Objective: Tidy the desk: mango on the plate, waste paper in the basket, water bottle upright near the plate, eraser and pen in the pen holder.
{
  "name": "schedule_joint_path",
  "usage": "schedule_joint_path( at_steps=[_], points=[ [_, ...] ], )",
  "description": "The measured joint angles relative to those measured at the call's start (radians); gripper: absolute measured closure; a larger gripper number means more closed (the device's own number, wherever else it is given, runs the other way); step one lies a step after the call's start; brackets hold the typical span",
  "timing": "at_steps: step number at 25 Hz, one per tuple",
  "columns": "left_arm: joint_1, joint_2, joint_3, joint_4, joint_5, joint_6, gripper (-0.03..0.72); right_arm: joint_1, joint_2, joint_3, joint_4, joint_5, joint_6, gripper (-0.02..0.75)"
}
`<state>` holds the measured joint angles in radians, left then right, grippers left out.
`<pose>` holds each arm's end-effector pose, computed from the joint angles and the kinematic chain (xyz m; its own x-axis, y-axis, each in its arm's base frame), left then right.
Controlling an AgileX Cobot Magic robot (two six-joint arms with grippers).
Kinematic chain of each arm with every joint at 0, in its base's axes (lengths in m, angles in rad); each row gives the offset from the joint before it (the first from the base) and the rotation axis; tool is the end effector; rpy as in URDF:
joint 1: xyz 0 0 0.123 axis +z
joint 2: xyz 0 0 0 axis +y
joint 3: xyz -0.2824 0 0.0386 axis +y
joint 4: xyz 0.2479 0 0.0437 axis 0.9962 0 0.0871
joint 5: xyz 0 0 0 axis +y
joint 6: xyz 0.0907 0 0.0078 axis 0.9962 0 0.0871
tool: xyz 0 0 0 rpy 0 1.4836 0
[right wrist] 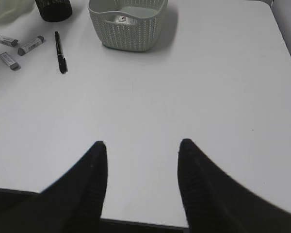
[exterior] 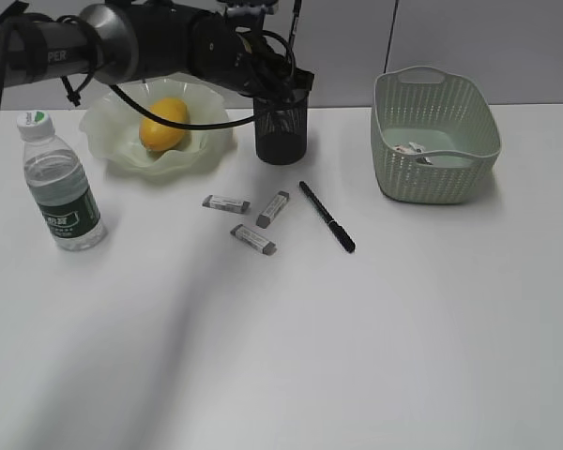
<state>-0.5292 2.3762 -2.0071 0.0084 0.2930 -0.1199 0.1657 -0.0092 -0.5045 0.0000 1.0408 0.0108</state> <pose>0.4781 -0.2793 0.1925 -0.5226 0.1763 -0.8342 0.4475 0.8895 -0.0924 -0.0059 -0.0010 0.2800 -0.4218 -0.0596 -0.9047 -0.1604 0.9870 0.0098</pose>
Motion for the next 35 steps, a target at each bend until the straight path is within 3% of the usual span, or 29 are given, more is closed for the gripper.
schedule_joint_path(
  at_steps=[3, 8, 11, 23, 29, 35],
  points=[
    [0.0, 0.0, 0.0, 0.0, 0.003, 0.0, 0.524, 0.0, 0.0, 0.0, 0.0, 0.0, 0.0, 0.356],
    [0.0, 0.0, 0.0, 0.0, 0.004, 0.0, 0.24, 0.0, 0.0, 0.0, -0.005, 0.0, 0.0, 0.356],
    [0.0, -0.012, 0.0, 0.0, 0.006, 0.0, 0.165, 0.0, 0.0, 0.0, -0.006, 0.0, 0.0, 0.356],
    [0.0, -0.198, 0.0, 0.011, 0.182, 0.0, 0.143, 0.0, 0.0, 0.0, -0.006, 0.0, 0.001, 0.356],
    [0.012, -0.286, 0.0, 0.012, 0.414, 0.0, 0.162, 0.0, 0.0, 0.0, -0.006, 0.0, 0.001, 0.356],
    [0.078, -0.333, 0.0, 0.003, 0.721, 0.004, 0.163, 0.0, 0.0, 0.0, -0.006, 0.0, 0.001, 0.356]
  ],
)
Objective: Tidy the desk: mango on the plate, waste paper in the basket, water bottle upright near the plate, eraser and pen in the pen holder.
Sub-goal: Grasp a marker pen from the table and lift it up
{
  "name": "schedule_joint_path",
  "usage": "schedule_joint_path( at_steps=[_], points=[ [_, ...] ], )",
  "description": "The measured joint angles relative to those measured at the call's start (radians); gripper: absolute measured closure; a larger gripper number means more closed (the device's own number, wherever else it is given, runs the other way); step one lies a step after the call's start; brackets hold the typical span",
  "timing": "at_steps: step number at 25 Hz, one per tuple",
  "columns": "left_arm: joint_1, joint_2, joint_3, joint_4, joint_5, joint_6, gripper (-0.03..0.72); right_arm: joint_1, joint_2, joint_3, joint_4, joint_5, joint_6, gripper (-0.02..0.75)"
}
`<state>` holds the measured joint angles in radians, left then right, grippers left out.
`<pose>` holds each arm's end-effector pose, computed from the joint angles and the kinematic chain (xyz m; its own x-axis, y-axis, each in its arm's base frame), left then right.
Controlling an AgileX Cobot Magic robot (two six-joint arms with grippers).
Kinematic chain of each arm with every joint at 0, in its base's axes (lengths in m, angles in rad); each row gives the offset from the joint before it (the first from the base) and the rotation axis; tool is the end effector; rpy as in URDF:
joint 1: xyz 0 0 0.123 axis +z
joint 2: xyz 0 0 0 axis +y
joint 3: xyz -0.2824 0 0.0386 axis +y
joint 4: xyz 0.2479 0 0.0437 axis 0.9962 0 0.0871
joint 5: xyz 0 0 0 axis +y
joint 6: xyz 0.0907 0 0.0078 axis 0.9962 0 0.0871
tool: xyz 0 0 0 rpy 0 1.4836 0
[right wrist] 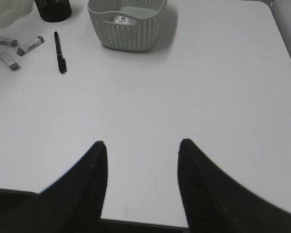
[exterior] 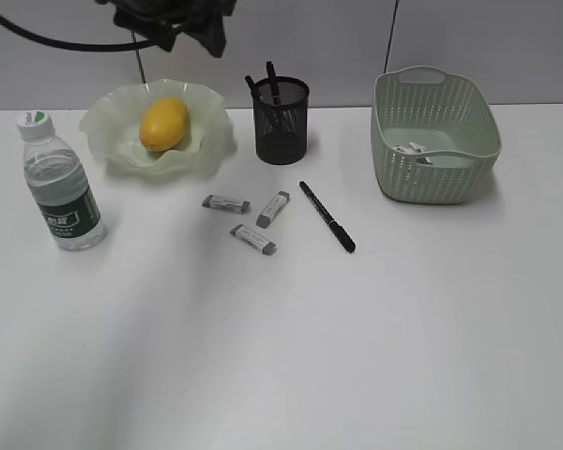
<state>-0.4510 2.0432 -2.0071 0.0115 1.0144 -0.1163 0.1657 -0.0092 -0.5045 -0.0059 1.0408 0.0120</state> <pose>0.4180 -0.2015 0.3168 -0.7819 0.2564 -0.5683 0.3469 0.9363 -0.0548 -0.0058 -0.0014 0.2800 -0.4214 -0.0613 -0.9048 -0.1566 0.9876 0.0060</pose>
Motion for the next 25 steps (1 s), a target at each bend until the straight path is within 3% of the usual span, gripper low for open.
schedule_joint_path(
  at_steps=[5, 18, 25],
  points=[
    [0.06, -0.02, 0.0, 0.0, 0.181, 0.039, 0.174, 0.0, 0.022, 0.0, 0.0, 0.0, 0.0, 0.356],
    [0.141, -0.075, 0.008, 0.001, 0.201, 0.085, 0.188, 0.0, 0.333, -0.049, 0.006, -0.002, -0.003, 0.356],
    [0.226, -0.19, 0.195, 0.001, 0.202, 0.11, 0.189, 0.008, 0.503, -0.124, 0.015, -0.018, -0.02, 0.356]
  ],
)
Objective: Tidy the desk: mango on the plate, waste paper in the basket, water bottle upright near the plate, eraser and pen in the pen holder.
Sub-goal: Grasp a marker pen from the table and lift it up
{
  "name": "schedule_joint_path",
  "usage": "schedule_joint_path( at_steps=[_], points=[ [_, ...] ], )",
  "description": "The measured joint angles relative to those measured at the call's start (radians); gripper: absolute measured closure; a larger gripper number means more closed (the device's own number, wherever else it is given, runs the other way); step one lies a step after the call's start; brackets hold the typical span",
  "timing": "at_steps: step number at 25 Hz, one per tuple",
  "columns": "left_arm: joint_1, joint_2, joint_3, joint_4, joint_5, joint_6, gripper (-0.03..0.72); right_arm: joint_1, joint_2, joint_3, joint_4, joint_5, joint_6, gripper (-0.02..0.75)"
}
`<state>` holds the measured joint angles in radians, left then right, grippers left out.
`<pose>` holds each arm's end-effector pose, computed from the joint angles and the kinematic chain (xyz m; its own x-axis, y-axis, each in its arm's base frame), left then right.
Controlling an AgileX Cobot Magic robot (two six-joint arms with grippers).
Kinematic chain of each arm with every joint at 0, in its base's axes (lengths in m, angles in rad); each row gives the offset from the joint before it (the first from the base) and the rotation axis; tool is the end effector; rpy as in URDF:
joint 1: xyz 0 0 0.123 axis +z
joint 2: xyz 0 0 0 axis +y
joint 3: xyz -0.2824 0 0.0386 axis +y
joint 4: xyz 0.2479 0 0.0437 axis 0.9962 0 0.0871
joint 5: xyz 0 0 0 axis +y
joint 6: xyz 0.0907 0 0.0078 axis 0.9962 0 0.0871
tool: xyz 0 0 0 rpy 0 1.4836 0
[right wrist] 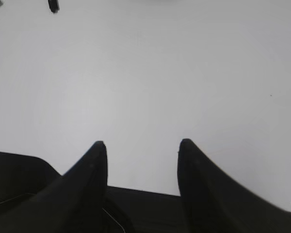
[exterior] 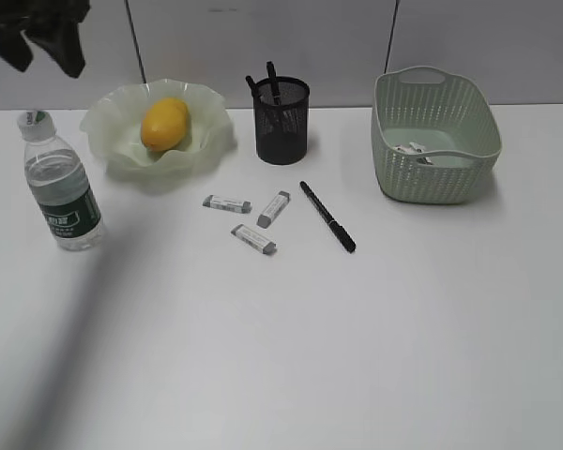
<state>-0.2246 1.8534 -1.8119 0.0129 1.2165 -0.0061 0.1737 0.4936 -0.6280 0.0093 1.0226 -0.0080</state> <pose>0.3908 -0.0882 0.3329 -0.8983 0.2035 -0.3895 0.2166 0.9762 0.0105 0.0715 0.0133 0.3019 -0.7067 -0.1272 -0.6960 -0.1805 0.9836 0.0035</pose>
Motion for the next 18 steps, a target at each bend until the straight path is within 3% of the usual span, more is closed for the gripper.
schedule_joint_path(
  at_steps=[12, 18],
  points=[
    [0.148, -0.381, 0.411, 0.008, 0.0, 0.034, 0.189, 0.116, 0.431, -0.179, 0.003, -0.042, -0.038, 0.356],
    [0.159, -0.638, 0.64, 0.008, -0.022, 0.041, 0.189, 0.12, 0.676, -0.328, 0.103, -0.045, -0.092, 0.356]
  ],
)
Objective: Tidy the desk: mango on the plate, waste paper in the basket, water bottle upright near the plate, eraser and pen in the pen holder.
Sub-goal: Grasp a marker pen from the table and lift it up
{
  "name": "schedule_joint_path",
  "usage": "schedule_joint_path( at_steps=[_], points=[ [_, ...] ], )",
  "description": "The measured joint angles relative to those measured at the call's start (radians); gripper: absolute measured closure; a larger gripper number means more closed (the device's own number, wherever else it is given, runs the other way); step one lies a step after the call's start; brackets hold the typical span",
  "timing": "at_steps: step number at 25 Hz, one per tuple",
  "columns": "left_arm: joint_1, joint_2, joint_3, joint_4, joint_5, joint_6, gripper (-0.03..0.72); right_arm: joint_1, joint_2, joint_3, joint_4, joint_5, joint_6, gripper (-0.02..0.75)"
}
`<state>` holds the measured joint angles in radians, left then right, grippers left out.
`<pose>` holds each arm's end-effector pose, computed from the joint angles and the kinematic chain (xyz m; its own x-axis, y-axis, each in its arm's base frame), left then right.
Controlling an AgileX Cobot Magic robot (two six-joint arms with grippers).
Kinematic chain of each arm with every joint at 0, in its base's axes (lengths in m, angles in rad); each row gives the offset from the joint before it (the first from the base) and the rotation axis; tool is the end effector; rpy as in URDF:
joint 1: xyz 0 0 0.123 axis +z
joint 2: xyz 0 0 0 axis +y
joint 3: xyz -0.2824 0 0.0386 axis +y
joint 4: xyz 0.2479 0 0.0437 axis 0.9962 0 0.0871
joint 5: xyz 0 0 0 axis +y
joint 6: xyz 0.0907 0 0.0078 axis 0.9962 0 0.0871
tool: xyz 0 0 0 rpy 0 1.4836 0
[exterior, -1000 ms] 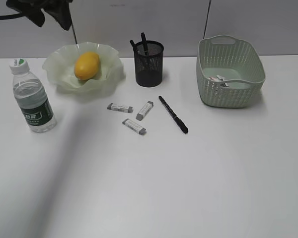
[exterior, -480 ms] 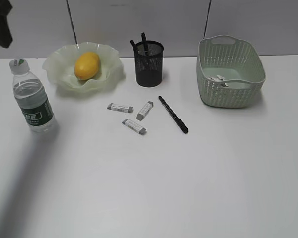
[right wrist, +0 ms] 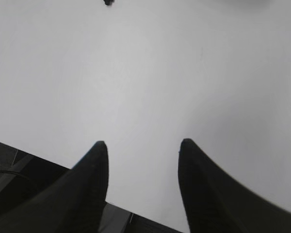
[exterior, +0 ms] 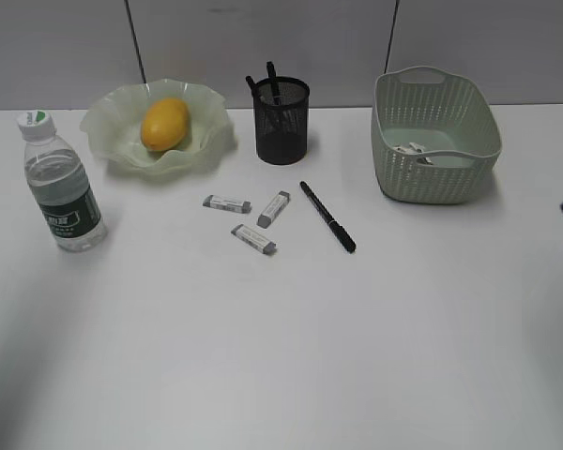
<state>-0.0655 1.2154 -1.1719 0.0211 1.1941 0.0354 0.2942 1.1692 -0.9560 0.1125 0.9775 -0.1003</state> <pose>0.2242 -0.0129 0.3509 -0.9076 0.1028 -0.4070 0.0967 0.9947 0.0355 0.2058 0.0712 0.3074 -0.8403 -0.2933 -0.4559 -0.3606 0.9304 0.0661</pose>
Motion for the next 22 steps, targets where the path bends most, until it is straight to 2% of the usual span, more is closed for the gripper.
schedule_joint_path(
  at_steps=[14, 22],
  points=[
    [0.0, -0.608, 0.392, -0.011, -0.046, 0.003, 0.189, 0.152, 0.474, -0.341, 0.022, 0.002, -0.022, 0.356],
    [0.0, -0.898, 0.534, -0.04, -0.046, 0.003, 0.19, 0.158, 0.687, -0.529, 0.02, 0.035, -0.022, 0.385]
  ],
)
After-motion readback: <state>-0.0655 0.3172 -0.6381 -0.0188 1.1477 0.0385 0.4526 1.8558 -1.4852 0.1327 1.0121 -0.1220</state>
